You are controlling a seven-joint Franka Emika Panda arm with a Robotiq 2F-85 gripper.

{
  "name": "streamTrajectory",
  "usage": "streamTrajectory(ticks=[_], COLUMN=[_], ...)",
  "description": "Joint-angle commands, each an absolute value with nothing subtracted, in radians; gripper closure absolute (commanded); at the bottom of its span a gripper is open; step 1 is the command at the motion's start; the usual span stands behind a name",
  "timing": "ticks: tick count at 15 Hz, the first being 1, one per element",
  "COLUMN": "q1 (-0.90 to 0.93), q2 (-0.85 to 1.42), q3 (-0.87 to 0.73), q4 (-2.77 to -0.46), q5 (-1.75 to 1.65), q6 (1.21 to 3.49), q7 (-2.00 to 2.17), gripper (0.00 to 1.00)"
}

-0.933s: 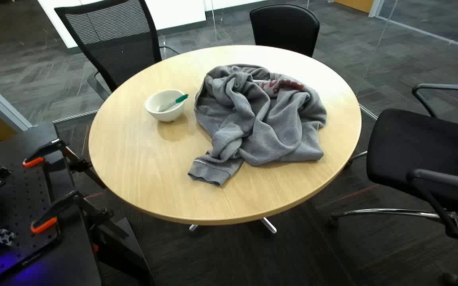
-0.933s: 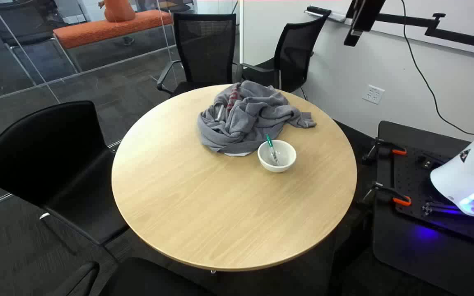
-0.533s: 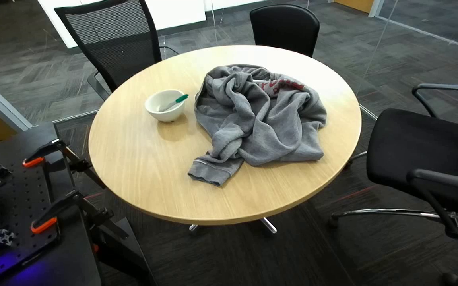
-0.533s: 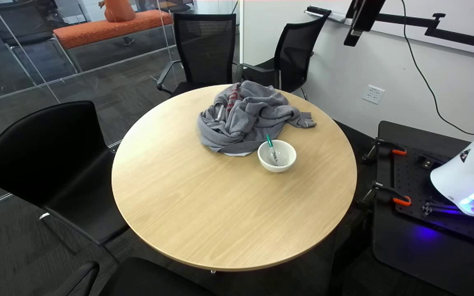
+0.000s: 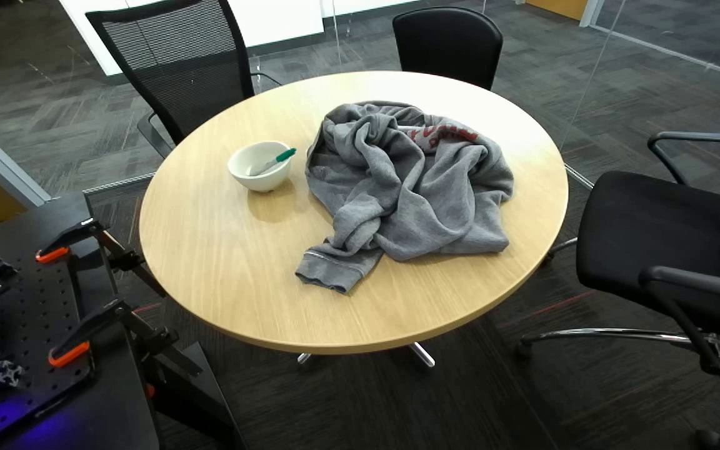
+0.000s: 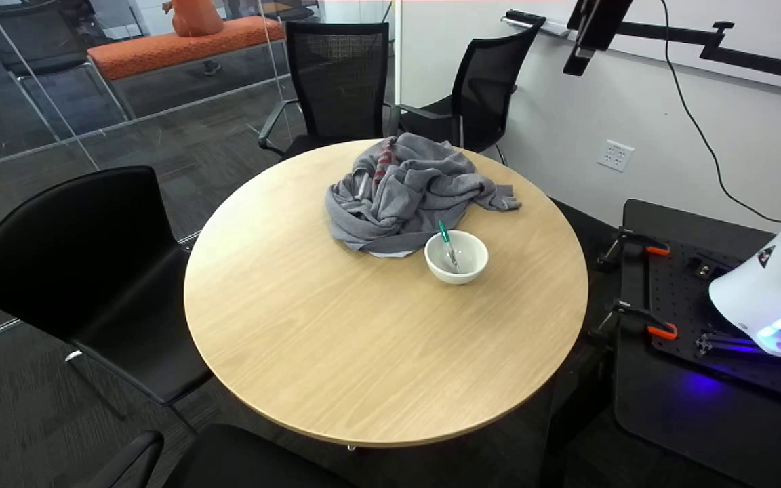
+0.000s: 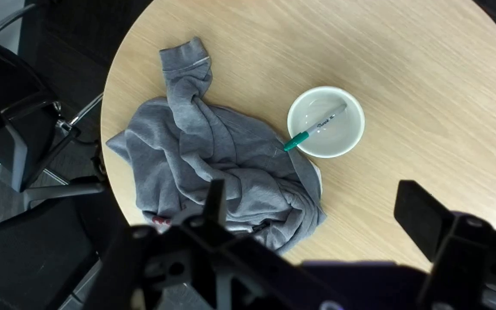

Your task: Move the mug with the marker to the left

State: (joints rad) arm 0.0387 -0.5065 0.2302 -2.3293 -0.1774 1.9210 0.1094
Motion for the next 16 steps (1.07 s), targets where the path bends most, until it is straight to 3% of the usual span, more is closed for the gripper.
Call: streamTrajectory(ticks=[1, 16], q1=[0.052, -0.037], q2=[-0.515, -0.328], q3=[0.233, 0.358], q4=[-2.357, -2.576], q5=[-0.200, -0.269], q6=[2.003, 2.528], q7=[0.213, 0.962], gripper=[0.00, 0.00])
